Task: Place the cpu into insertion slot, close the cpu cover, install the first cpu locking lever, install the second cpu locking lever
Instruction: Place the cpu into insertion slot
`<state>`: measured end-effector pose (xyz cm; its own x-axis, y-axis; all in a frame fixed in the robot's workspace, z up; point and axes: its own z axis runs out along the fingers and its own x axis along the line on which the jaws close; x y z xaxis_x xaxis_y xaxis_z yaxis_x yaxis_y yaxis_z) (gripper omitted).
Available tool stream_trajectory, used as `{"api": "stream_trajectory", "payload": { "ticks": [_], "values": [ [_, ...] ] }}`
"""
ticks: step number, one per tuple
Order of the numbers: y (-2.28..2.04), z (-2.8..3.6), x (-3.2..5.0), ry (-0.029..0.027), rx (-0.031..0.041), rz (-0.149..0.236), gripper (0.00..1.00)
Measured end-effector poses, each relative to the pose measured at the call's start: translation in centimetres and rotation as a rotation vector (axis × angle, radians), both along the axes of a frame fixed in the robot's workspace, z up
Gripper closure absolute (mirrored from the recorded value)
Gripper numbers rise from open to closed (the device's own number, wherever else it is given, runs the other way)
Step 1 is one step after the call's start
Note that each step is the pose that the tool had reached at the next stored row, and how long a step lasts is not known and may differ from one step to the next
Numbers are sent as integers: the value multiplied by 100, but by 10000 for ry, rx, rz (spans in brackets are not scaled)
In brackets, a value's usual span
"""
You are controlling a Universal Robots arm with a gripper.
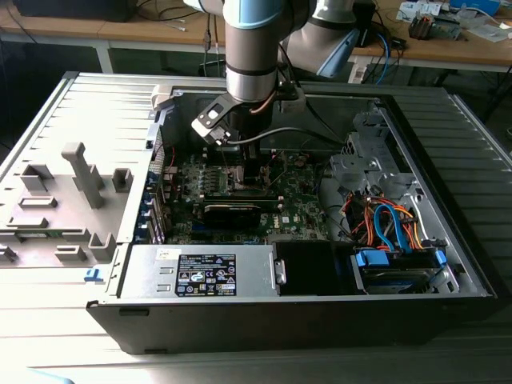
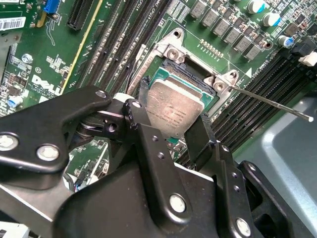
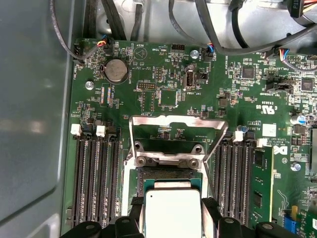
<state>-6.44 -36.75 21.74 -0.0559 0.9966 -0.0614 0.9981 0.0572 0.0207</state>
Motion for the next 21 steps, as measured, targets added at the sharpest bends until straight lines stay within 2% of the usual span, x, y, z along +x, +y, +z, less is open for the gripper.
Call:
{"api": "stream_trajectory", "payload": {
  "ticks": [12, 17, 21],
  "values": [
    [3, -22, 2, 0, -15, -56, 45],
    [36, -62, 7, 0, -15, -86, 45],
    [45, -99, 8, 0, -14, -151, 45]
  ]
}}
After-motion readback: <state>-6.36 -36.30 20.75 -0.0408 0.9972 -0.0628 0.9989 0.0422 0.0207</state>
